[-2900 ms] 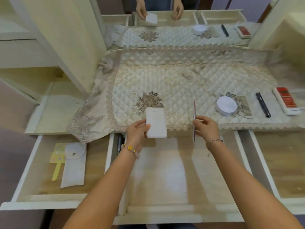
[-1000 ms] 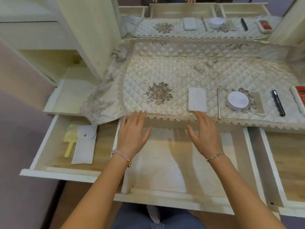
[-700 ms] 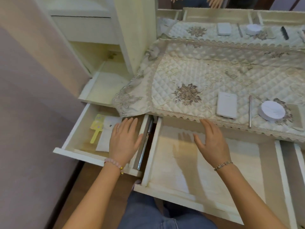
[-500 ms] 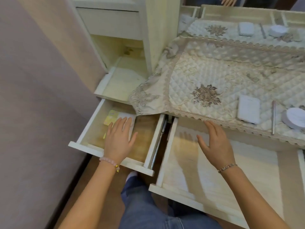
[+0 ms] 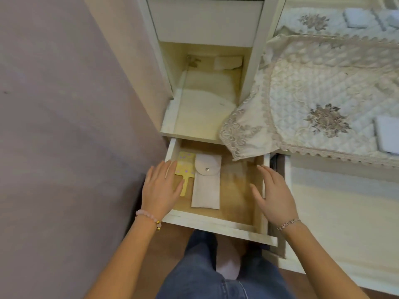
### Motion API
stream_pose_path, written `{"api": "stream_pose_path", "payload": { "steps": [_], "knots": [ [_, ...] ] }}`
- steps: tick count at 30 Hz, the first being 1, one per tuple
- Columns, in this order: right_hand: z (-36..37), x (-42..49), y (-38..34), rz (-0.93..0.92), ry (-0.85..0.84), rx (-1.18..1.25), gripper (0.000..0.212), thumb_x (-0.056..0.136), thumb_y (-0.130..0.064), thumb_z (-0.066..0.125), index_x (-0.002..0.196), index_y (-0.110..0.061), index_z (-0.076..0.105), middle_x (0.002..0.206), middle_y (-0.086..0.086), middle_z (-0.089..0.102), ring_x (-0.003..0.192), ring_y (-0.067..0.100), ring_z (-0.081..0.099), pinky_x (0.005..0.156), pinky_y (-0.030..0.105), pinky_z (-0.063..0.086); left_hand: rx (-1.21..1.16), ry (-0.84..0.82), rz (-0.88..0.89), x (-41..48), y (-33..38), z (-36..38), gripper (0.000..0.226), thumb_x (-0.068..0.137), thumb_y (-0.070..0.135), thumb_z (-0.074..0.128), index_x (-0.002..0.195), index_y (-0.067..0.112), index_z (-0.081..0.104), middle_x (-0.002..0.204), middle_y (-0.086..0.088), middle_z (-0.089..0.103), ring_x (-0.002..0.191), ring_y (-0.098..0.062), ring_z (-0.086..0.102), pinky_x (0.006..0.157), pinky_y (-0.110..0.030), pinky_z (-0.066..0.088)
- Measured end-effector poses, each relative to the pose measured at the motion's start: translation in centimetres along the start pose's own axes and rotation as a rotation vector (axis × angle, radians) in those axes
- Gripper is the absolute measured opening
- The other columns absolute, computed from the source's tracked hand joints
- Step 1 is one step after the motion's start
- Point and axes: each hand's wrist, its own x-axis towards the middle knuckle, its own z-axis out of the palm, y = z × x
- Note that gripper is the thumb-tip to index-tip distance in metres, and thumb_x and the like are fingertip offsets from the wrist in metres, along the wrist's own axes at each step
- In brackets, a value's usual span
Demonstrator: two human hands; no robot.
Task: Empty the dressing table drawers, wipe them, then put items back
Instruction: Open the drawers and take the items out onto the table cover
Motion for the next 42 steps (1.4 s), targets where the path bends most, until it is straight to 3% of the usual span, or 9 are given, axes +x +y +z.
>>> {"api": "stream_pose_path", "payload": {
  "steps": [9, 14, 19, 25, 29, 34, 42],
  "knots": [
    [4.1, 0.3, -4.4, 0.090, -0.034, 0.020, 0.054, 0.088, -0.030, 0.056, 0.137, -0.011, 0.041, 0.139, 0.007, 0.046, 0.129, 0.020, 0.041, 0.108, 0.029, 0.028, -0.054, -0.075, 0.132, 0.9, -3.7, 1.7, 0.056, 0.089, 0.041, 0.035, 0.127, 0.006, 0.054, 0.127, -0.013, 0.058, 0.122, -0.031, 0.051, 0.102, -0.046, 0.040],
    [6.0, 0.9, -4.8, 0.206, -0.102, 0.106, 0.055, 0.089, -0.032, 0.054, 0.138, -0.014, 0.037, 0.141, 0.004, 0.043, 0.129, 0.019, 0.039, 0.108, 0.028, 0.029, -0.220, -0.153, 0.207, 0.9, -2.0, 3.6, 0.047, 0.088, 0.028, 0.056, 0.129, 0.005, 0.051, 0.130, -0.013, 0.055, 0.120, -0.028, 0.053, 0.099, -0.038, 0.043],
    [8.5, 2.4, -5.6, 0.376, -0.197, 0.301, 0.058, 0.086, -0.029, 0.062, 0.137, -0.015, 0.039, 0.138, 0.005, 0.046, 0.126, 0.020, 0.043, 0.104, 0.031, 0.035, -0.502, -0.296, -0.135, 1.4, 0.0, 5.9, 0.049, 0.093, 0.022, 0.052, 0.138, 0.008, 0.039, 0.137, -0.006, 0.045, 0.126, -0.023, 0.042, 0.100, -0.029, 0.036],
    [11.6, 4.2, -5.6, 0.588, -0.228, 0.457, 0.058, 0.077, -0.031, 0.072, 0.128, -0.015, 0.047, 0.121, 0.004, 0.058, 0.106, 0.018, 0.055, 0.092, 0.032, 0.048, -0.463, -0.317, -0.446, 2.8, 1.0, 8.7, 0.036, 0.093, 0.025, 0.054, 0.121, 0.004, 0.048, 0.115, -0.011, 0.053, 0.101, -0.028, 0.056, 0.073, -0.032, 0.044],
    [12.8, 4.9, -5.5, 0.644, -0.233, 0.480, 0.054, 0.071, -0.030, 0.077, 0.117, -0.016, 0.052, 0.101, -0.001, 0.061, 0.087, 0.014, 0.057, 0.073, 0.024, 0.046, -0.376, -0.313, -0.527, 3.2, 1.8, 10.1, 0.031, 0.092, 0.023, 0.055, 0.115, 0.004, 0.050, 0.116, -0.013, 0.051, 0.103, -0.027, 0.054, 0.081, -0.035, 0.047],
    [14.0, 5.3, -5.5, 0.718, -0.246, 0.485, 0.054, 0.069, -0.031, 0.078, 0.113, -0.016, 0.051, 0.100, 0.000, 0.062, 0.088, 0.018, 0.060, 0.072, 0.031, 0.050, -0.349, -0.315, -0.576, 3.5, 2.1, 10.9, 0.036, 0.089, 0.018, 0.059, 0.119, 0.001, 0.048, 0.120, -0.016, 0.050, 0.108, -0.031, 0.052, 0.085, -0.037, 0.047],
    [13.6, 5.8, -4.9, 0.786, -0.326, 0.536, 0.035, 0.070, -0.031, 0.078, 0.093, -0.014, 0.059, 0.081, -0.003, 0.060, 0.076, 0.017, 0.056, 0.062, 0.026, 0.042, -0.399, -0.327, -0.676, 3.5, 2.3, 10.6, 0.026, 0.088, 0.020, 0.060, 0.105, 0.002, 0.052, 0.105, -0.015, 0.056, 0.097, -0.030, 0.055, 0.082, -0.038, 0.048]
  ]
}}
